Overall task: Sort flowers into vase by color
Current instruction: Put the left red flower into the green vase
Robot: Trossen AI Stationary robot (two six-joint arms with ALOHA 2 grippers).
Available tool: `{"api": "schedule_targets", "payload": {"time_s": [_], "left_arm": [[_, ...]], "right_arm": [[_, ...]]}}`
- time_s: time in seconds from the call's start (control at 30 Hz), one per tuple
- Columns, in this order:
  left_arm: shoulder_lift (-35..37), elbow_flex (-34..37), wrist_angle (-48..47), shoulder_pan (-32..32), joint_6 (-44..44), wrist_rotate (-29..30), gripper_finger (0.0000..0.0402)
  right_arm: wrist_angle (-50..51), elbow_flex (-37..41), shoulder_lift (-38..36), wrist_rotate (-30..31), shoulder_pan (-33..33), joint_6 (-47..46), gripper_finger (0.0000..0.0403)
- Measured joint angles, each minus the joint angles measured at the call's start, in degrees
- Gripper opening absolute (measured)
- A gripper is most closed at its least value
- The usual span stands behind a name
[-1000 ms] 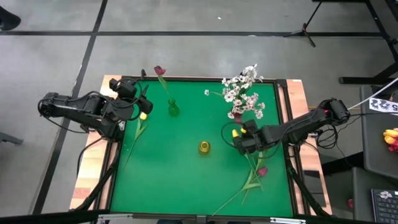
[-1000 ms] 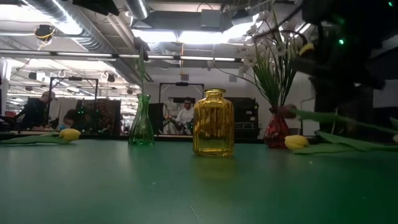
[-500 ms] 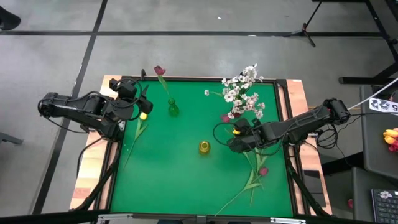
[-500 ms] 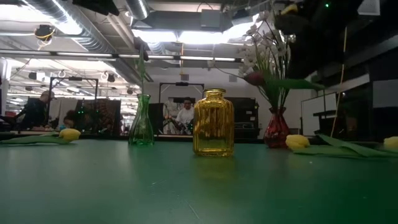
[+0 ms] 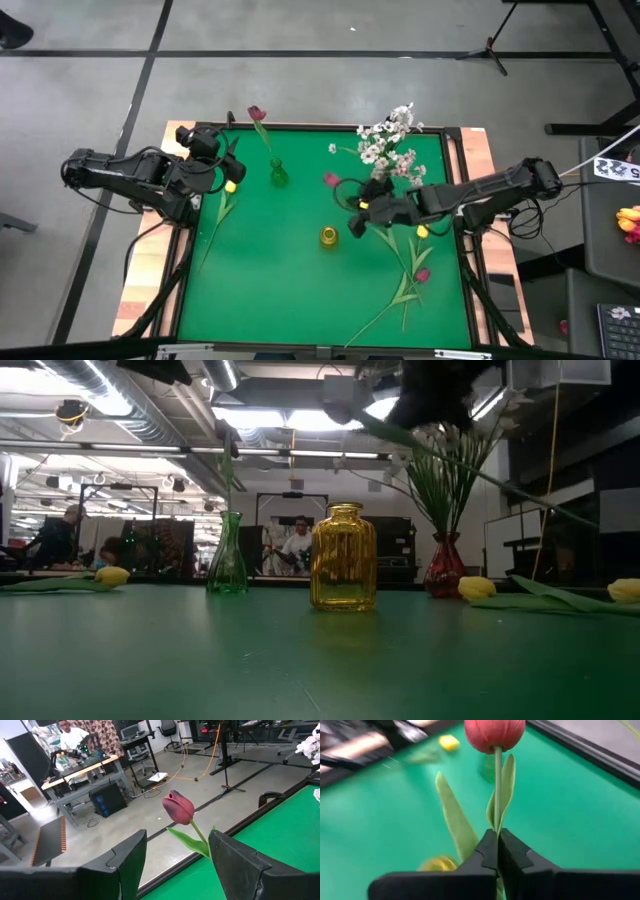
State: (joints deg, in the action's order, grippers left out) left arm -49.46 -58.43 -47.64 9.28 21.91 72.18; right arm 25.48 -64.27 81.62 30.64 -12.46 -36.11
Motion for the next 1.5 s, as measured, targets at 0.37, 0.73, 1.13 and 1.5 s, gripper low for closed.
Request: {"api": "schedule_targets", "payload": {"time_s": [0.37,0.73,1.13,1.5], "left_arm": [[-0.02,0.0,-1.88,0.0,0.66,0.0,0.0214],[0.01,0.0,-1.94,0.0,0.77,0.0,0.0214],[0.03,0.0,-2.43,-0.02,0.73,0.02,0.0214],[0.03,0.0,-3.01,0.0,0.85,0.0,0.0214]], "right_arm": [[-26.6,0.0,0.0,-10.81,5.57,17.78,0.0002],[-50.08,-0.02,3.28,-18.28,8.14,35.21,0.0002],[-50.62,-13.39,13.28,-15.67,8.74,43.86,0.0003],[-66.24,-20.2,23.04,-12.04,10.97,48.39,0.0002]]}}
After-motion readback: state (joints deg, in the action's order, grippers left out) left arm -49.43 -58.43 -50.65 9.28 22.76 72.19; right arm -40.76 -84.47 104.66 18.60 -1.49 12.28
